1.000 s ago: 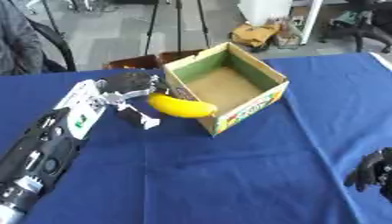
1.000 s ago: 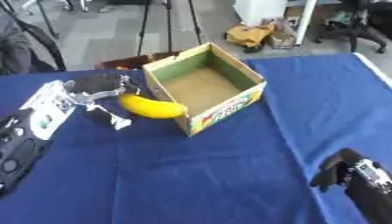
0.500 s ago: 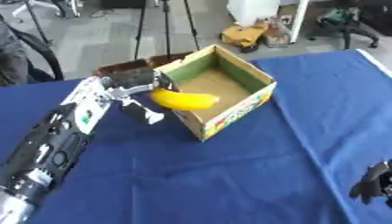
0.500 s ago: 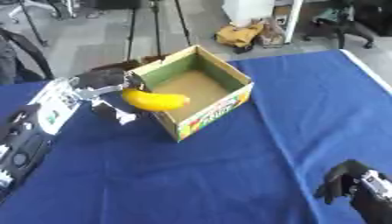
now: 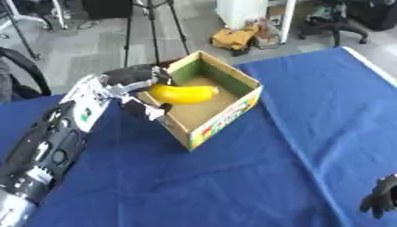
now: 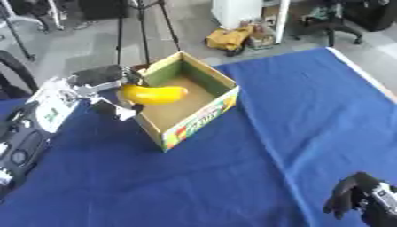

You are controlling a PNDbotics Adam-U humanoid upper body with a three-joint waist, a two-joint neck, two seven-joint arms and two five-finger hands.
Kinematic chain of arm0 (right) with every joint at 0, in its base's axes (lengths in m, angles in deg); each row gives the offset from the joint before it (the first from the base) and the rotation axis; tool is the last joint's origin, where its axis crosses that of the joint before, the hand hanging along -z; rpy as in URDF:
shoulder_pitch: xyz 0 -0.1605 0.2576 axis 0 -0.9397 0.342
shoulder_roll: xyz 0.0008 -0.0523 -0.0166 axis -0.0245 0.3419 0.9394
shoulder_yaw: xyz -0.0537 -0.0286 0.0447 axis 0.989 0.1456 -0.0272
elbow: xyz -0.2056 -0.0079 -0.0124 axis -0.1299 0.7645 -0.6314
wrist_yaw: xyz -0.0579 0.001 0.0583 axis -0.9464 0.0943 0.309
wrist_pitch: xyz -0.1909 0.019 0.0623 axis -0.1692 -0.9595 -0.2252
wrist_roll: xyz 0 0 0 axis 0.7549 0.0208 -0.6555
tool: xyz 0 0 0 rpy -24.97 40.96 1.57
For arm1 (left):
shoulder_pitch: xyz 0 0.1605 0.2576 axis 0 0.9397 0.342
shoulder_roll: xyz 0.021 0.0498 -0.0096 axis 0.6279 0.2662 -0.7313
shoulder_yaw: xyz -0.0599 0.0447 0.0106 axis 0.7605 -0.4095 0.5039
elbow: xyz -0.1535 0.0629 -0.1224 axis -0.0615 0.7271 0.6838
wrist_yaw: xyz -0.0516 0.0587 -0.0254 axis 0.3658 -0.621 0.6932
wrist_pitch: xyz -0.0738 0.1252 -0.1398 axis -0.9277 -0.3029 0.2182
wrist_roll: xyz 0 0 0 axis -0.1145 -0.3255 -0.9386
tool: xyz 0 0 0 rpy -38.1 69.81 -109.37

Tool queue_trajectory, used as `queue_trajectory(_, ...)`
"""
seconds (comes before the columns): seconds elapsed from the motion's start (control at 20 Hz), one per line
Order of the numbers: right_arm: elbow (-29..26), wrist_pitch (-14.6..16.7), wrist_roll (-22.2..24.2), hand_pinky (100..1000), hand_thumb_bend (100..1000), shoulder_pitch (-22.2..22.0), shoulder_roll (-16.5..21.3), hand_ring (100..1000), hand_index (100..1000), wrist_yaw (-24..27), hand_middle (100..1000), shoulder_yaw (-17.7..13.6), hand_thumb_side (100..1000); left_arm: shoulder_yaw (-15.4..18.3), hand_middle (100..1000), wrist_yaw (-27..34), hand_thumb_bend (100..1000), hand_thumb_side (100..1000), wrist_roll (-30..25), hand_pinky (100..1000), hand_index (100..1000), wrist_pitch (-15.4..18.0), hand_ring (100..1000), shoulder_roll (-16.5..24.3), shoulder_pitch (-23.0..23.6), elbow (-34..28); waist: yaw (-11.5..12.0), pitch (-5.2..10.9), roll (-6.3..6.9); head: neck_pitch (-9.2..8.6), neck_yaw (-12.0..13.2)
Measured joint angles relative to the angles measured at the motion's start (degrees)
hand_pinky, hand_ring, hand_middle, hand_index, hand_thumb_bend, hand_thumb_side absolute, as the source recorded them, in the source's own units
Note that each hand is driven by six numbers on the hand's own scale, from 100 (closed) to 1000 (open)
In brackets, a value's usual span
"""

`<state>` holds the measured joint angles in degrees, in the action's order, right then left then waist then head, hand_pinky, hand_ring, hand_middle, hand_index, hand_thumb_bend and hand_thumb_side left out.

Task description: Pick up objects on the table and place them in the box.

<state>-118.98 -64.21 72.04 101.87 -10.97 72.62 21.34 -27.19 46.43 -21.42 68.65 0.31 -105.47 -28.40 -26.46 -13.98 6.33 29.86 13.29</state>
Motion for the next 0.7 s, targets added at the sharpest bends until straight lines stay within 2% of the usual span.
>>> queue_trajectory(0.4,-0.1,-0.2,0.1,511,100,0.9,-0.1,379,563,-0.8,327,0.0,829,1.8,527,-3.0,100,247,4.7,652,769,-0.7,566,2.4,0.0,2.1,-4.4,-1.67,2.60,-2.19,1.4)
queue_trajectory(0.7,-0.1,-0.4,0.1,510,100,1.4,-1.0,379,563,-1.7,327,0.0,839,2.6,566,-4.9,100,244,10.1,661,787,-2.4,598,3.2,-0.2,3.1,-5.4,-2.86,3.69,-3.06,1.7)
